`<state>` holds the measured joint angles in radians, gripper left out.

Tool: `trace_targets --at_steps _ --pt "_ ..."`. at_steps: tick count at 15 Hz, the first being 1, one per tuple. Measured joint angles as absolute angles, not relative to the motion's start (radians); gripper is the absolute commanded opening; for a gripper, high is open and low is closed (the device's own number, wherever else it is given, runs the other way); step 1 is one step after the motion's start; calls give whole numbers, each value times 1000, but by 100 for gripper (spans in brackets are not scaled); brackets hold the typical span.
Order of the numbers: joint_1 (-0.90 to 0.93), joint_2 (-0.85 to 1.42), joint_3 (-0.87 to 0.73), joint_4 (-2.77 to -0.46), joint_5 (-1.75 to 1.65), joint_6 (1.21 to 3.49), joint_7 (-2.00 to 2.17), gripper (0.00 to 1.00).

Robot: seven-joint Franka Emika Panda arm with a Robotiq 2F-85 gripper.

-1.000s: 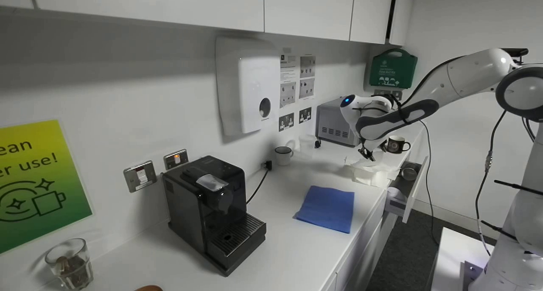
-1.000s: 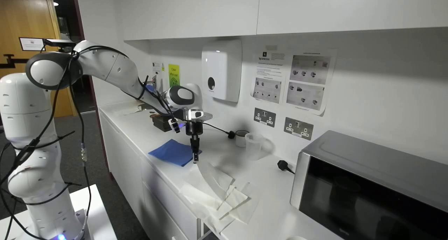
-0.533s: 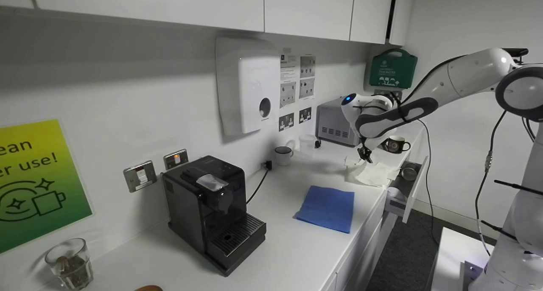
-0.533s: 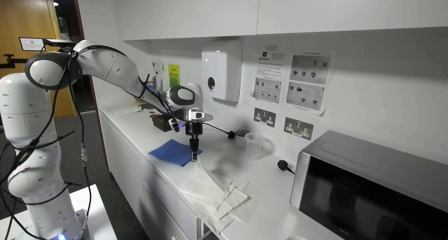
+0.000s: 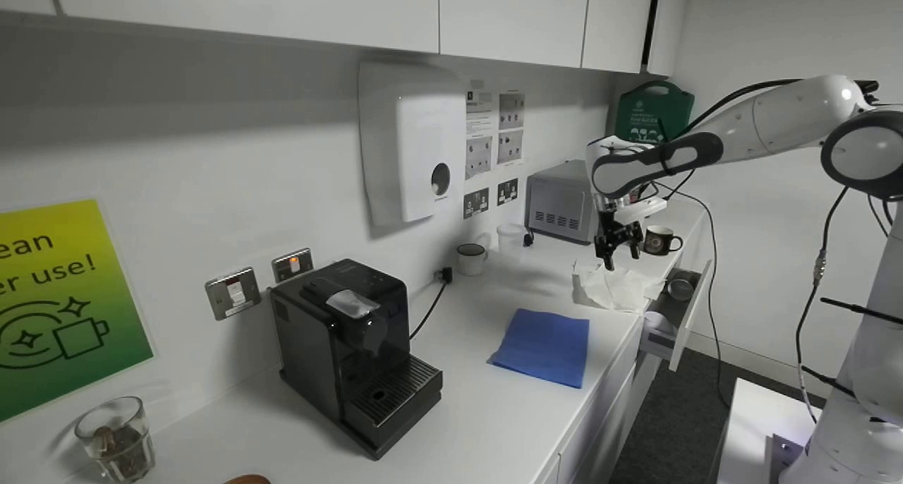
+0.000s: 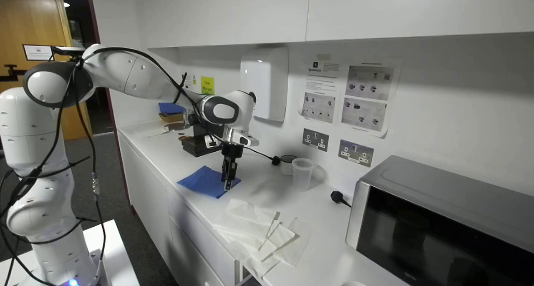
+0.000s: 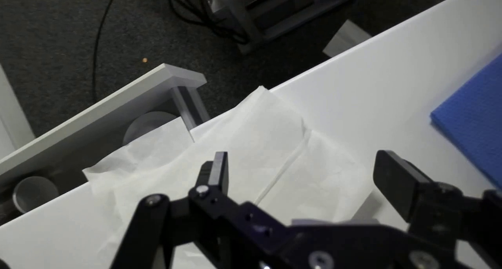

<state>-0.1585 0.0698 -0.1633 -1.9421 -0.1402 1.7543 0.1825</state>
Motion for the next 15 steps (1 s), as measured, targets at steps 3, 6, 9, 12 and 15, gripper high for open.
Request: trace_targets --at_steps 3,6,9,12,15 --pt "-169 70 -174 -1914 -53 1694 95 100" --pt "-166 68 -166 -1900 -37 1675 42 100" --pt "-135 57 -134 -1899 -63 1674 23 100" --pt "-79 36 -80 -1899 -137 1674 31 100" --pt "-18 11 -22 -1899 -194 1674 63 100"
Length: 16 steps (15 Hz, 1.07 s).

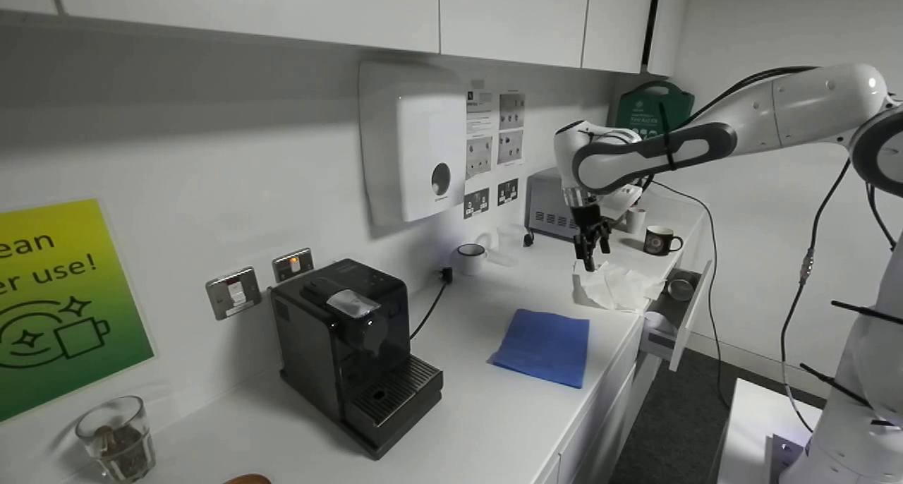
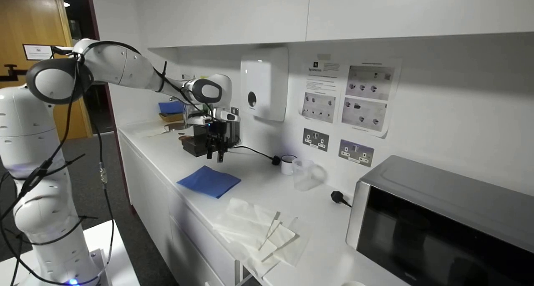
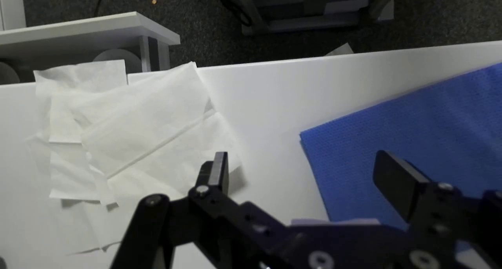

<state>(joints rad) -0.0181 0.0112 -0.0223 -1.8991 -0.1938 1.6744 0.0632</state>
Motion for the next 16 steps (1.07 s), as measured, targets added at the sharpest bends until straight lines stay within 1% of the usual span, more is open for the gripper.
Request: trace_targets --at_steps 7,13,16 --pt "62 -55 65 -1898 -210 1675 118 100" --pt "69 -169 75 -1901 -173 1678 98 100" --pt "69 -177 75 -1902 -173 1677 99 100"
